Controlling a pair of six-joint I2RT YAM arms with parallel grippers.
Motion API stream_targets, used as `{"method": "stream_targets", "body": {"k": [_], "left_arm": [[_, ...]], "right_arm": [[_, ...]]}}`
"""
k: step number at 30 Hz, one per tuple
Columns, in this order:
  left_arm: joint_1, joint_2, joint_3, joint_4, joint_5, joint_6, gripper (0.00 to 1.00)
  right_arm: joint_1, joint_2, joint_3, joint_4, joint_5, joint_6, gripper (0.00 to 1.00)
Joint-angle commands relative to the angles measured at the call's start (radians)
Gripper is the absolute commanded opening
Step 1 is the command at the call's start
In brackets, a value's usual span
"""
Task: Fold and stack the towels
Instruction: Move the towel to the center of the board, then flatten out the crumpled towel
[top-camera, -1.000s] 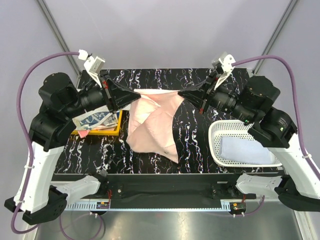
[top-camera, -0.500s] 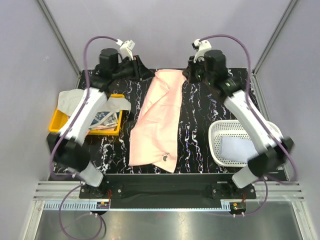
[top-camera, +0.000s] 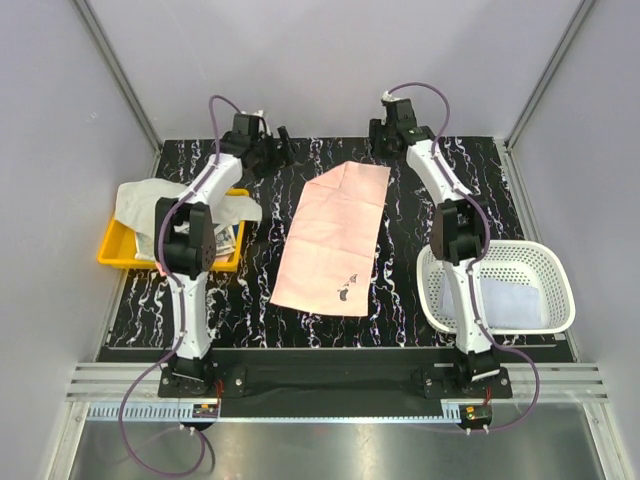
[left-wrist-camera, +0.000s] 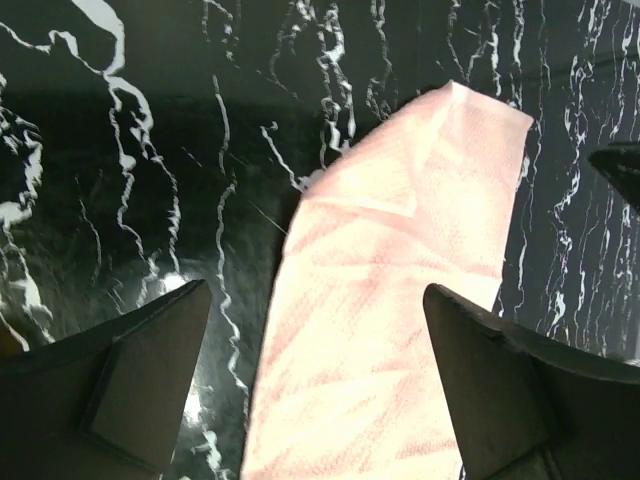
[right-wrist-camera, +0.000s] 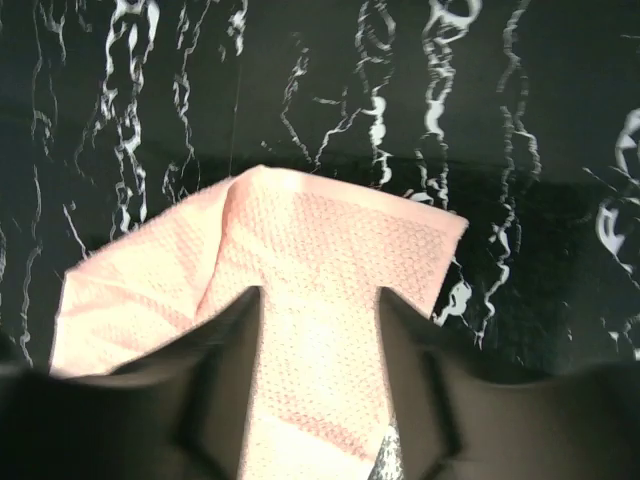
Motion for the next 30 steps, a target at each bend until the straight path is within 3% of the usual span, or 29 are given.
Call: {"method": "stream_targets", "body": {"k": [1, 4, 7, 10, 13, 14, 20, 21, 24, 30], "left_arm": [[-0.091, -0.128, 0.017, 0.037, -0.166, 0.043, 0.90], [-0.153, -0.057, 0.105, -0.099, -0.273, 0.067, 0.76], [-0.209, -0.054, 0.065, -0.142, -0.395, 0.052, 0.67], [-0.248, -0.051, 0.047, -0.214, -0.501, 0.020, 0.54], [-0.284, -0.129, -0.054, -0.285, -0.591, -0.042, 0.44], [-0.304, -0.167, -0.197, -0.274, -0.603, -0.064, 0.42], [-0.361, -0.471, -0.634, -0.142, -0.620, -0.170, 0.40], [-0.369, -0.509, -0.764, -0.088, -0.617, -0.174, 0.40], [-0.398, -0.632, -0.945, 0.005, -0.563, -0.200, 0.42], [-0.488, -0.642, -1.019, -0.013, -0.612, -0.250, 0.46]], "right_arm": [[0.004, -0.152, 0.018, -0.008, 0.069, 0.049, 0.62], [0.005, -0.253, -0.173, 0.043, 0.073, 0.123, 0.62], [0.019, -0.322, -0.338, 0.066, 0.047, 0.166, 0.62], [0.074, -0.402, -0.468, 0.041, 0.100, 0.213, 0.53], [0.152, -0.552, -0.778, 0.106, 0.128, 0.264, 0.53], [0.172, -0.591, -0.841, 0.121, 0.145, 0.282, 0.53], [0.348, -0.847, -1.259, 0.227, 0.157, 0.408, 0.51], [0.381, -0.874, -1.302, 0.247, 0.159, 0.428, 0.52], [0.440, -0.953, -1.427, 0.270, 0.167, 0.493, 0.54], [0.534, -0.913, -1.487, 0.239, 0.227, 0.560, 0.56]]}}
